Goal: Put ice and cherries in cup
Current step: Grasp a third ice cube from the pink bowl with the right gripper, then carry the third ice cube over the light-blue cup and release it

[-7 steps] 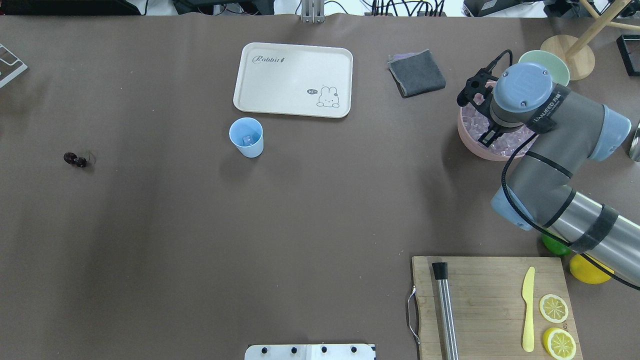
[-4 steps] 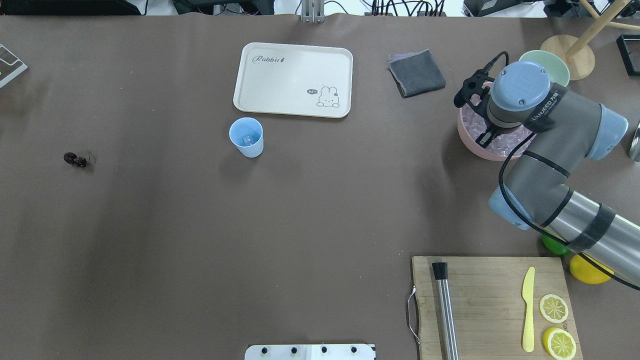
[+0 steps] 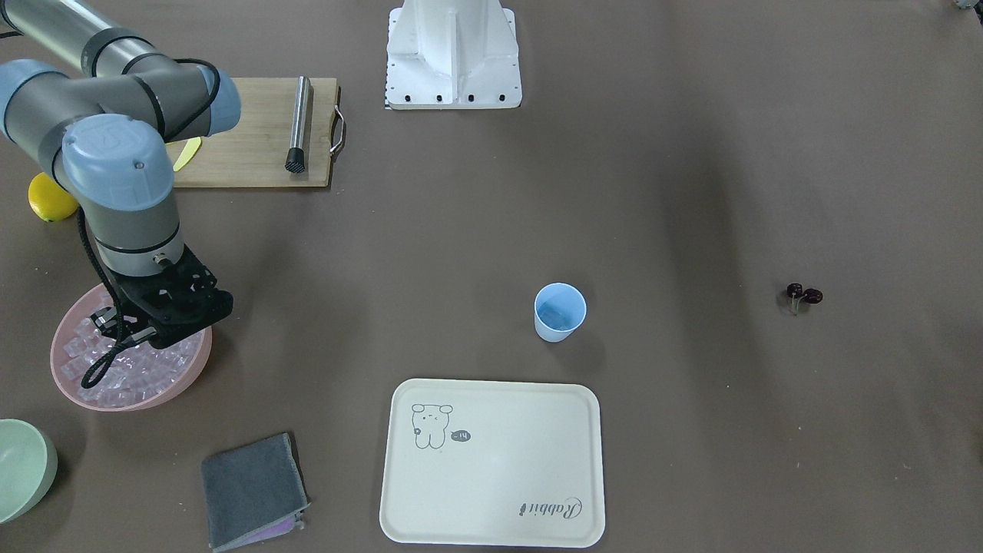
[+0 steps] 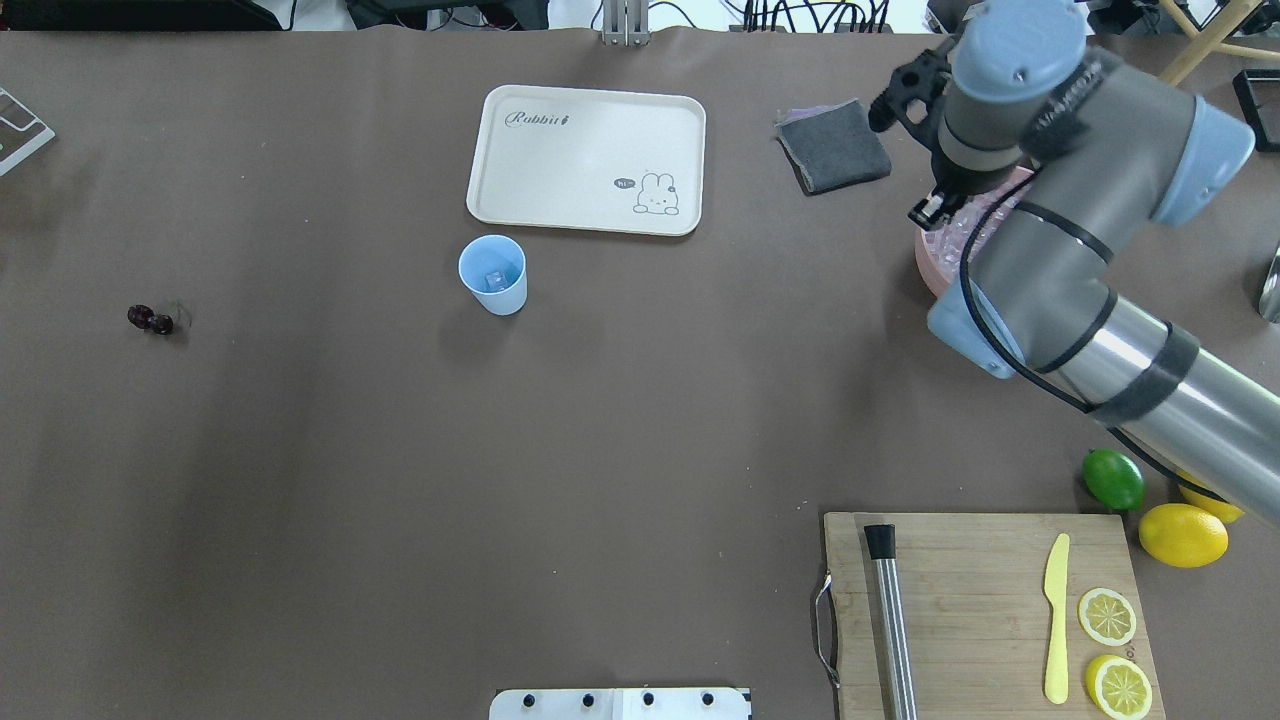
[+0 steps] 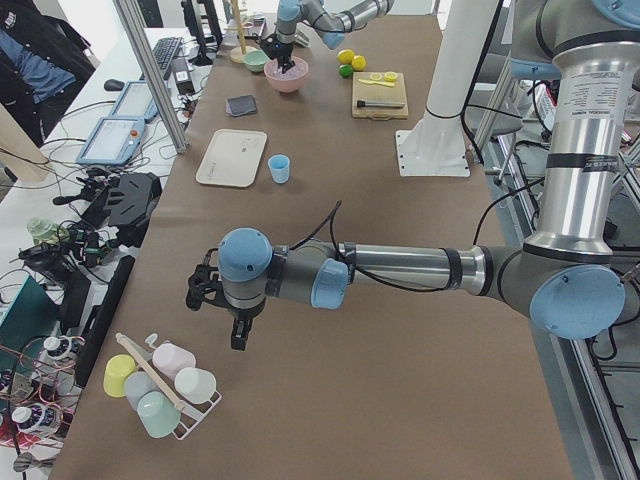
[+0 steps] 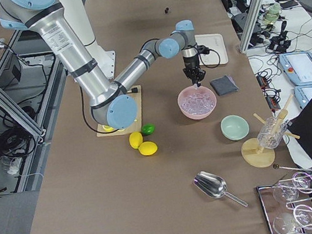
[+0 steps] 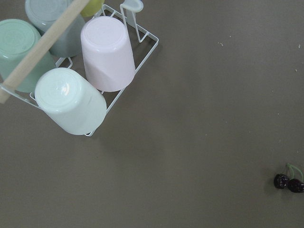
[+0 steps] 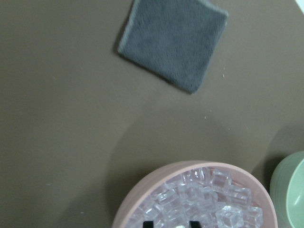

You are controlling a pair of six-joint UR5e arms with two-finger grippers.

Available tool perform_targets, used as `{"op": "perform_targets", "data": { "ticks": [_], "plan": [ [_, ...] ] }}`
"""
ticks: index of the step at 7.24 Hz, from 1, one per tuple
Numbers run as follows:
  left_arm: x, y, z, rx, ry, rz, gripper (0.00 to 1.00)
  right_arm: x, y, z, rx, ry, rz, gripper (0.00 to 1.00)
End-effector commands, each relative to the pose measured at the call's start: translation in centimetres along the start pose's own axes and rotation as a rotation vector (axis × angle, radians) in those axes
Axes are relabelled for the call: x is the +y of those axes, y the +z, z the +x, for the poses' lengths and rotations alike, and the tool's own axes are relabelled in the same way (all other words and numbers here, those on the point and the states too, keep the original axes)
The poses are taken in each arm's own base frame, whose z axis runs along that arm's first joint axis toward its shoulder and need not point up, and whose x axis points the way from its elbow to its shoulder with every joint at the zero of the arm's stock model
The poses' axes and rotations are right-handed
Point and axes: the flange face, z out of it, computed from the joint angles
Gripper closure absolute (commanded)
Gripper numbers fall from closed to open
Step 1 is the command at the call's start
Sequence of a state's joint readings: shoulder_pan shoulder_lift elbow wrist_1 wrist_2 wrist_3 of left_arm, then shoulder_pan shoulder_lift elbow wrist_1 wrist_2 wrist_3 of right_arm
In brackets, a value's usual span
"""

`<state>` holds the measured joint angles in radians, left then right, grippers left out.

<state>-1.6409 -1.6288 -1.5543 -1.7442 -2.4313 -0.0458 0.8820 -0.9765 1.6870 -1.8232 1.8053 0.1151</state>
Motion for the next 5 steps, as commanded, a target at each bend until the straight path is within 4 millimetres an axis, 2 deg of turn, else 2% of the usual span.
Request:
{"op": "perform_targets", "data": {
  "ticks": [1, 2, 3, 4, 5],
  "plan": [
    [-0.1, 0.0, 0.1, 0.000, 0.002, 0.000, 0.02, -3.7, -9.9, -4.6, -0.092, 0.153, 0.017, 0.83],
    [-0.2, -0.2, 0.2, 0.002, 0.004, 0.004, 0.02, -5.9, -11.5, -12.3, -0.145, 0.227, 0.025, 0.83],
    [-0.3, -0.3, 0.4, 0.001, 0.008, 0.006, 0.02, -9.0, -13.8, -19.5, -0.217, 0.320, 0.058, 0.83],
    [-0.5, -0.5, 0.7, 0.002, 0.013, 0.010, 0.02, -10.6, -14.7, -25.5, -0.309, 0.385, 0.108, 0.83],
    [-0.5, -0.6, 0.8, 0.002, 0.014, 0.012, 0.02, -11.7, -14.0, -31.0, -0.376, 0.436, 0.149, 0.83]
  ]
}}
